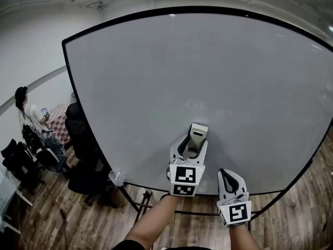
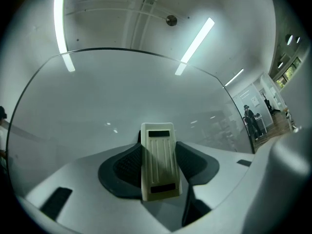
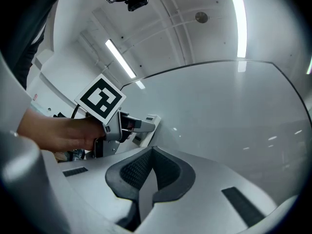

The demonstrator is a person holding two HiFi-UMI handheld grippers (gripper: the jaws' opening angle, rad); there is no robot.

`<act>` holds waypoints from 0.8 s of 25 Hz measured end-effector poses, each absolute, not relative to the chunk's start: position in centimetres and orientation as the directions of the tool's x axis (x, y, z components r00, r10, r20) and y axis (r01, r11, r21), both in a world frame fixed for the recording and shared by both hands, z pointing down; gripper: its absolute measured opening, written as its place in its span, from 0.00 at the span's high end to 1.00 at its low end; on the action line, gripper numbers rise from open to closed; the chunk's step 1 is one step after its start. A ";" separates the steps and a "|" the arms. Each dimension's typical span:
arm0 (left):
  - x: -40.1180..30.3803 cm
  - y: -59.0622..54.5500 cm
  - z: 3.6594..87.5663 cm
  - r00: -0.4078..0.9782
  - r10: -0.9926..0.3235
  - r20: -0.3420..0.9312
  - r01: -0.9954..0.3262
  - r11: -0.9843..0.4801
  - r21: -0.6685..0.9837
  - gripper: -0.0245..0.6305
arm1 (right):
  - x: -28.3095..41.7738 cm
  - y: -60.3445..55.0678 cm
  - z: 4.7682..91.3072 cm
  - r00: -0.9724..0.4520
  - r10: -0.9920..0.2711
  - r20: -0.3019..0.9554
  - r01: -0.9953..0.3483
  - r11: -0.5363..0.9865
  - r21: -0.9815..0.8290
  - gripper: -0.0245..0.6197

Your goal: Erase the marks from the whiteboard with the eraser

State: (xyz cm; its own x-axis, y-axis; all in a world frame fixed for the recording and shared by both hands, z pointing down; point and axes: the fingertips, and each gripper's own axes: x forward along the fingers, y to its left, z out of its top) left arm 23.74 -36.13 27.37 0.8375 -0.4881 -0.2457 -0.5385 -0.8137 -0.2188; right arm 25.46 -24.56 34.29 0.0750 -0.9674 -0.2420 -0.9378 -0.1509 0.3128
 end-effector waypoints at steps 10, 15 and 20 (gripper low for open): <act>26.9 -33.6 29.5 0.879 -0.431 -0.205 -0.476 -0.814 -0.332 0.59 | 27.2 -21.7 34.0 0.153 -0.954 -0.256 -0.920 -0.232 0.316 0.93; 28.5 -32.4 31.0 0.918 -0.364 -0.158 -0.396 -0.810 -0.434 0.59 | 27.5 -21.2 33.7 0.189 -0.945 -0.267 -0.915 -0.268 0.302 0.93; 28.7 -31.9 31.5 0.935 -0.323 -0.147 -0.353 -0.809 -0.469 0.59 | 28.0 -20.4 33.4 0.220 -0.935 -0.278 -0.910 -0.299 0.288 0.93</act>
